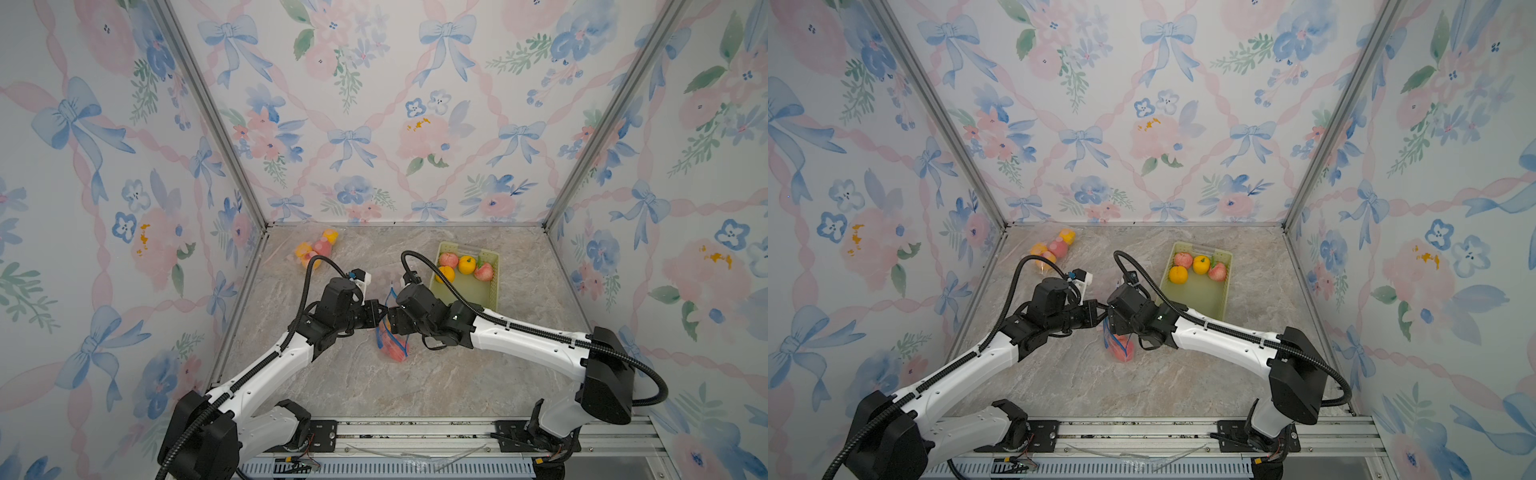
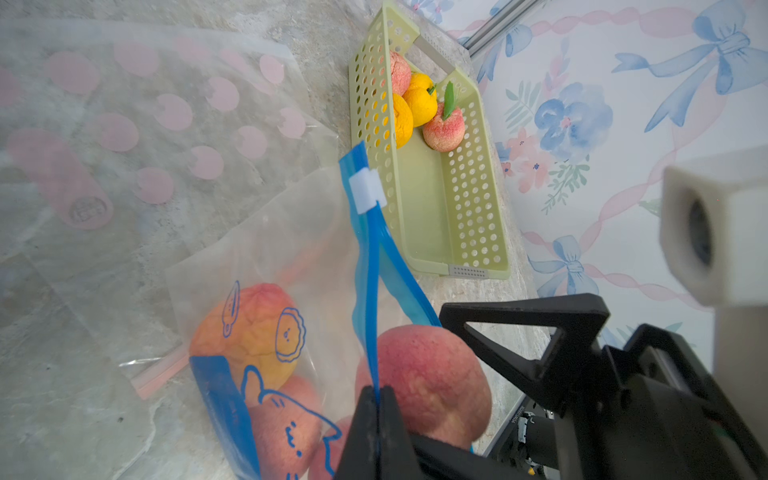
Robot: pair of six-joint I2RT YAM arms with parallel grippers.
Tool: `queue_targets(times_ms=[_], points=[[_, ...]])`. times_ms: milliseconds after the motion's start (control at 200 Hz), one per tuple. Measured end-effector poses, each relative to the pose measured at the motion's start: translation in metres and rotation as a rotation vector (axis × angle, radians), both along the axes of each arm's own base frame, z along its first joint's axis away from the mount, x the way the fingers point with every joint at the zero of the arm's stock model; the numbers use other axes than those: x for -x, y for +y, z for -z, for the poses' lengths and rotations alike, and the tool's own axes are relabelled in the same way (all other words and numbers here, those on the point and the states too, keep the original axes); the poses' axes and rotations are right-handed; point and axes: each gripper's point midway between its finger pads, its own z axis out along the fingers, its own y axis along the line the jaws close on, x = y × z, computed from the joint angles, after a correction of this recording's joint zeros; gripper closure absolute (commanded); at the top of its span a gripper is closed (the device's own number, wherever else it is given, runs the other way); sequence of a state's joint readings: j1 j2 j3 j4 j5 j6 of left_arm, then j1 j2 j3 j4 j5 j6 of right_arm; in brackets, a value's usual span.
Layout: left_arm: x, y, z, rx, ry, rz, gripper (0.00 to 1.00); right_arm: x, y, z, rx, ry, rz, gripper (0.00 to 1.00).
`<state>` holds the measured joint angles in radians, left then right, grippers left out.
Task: Place the peach in a zip-top bag and seal the zipper
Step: Place the peach in the zipper food storage bag, then zip the zipper on the zipper food storage bag.
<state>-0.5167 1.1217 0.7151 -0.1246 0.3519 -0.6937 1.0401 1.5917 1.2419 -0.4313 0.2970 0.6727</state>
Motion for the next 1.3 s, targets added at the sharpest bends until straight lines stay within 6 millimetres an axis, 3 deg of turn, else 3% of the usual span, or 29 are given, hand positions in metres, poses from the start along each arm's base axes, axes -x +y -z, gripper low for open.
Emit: queue_targets(times_ms=[195, 520, 875, 1035, 1165, 1300], points=[[0.000, 0.001, 0.000, -0.003, -0.001, -0.004, 1.00, 0.001, 0.000, -0.004, -0.010, -0.005, -0.002, 0.23], [-0.001, 0.002, 0.001, -0.001, 0.007, -0.019, 1.00, 0.012, -0.015, -0.041, -0.135, -0.022, 0.050, 0.30], [-0.001, 0.001, 0.001, -0.002, 0.008, -0.021, 1.00, 0.038, -0.012, -0.001, -0.158, 0.075, 0.105, 0.37], [-0.001, 0.001, 0.002, -0.003, 0.009, -0.021, 1.00, 0.035, -0.002, 0.018, -0.132, 0.095, 0.112, 0.53], [0.000, 0.001, 0.004, -0.004, 0.016, -0.023, 1.00, 0.032, 0.005, 0.022, -0.118, 0.095, 0.107, 0.72], [0.000, 0.002, 0.002, 0.001, 0.013, -0.025, 0.86, 0.032, 0.006, 0.018, -0.102, 0.084, 0.092, 0.96]])
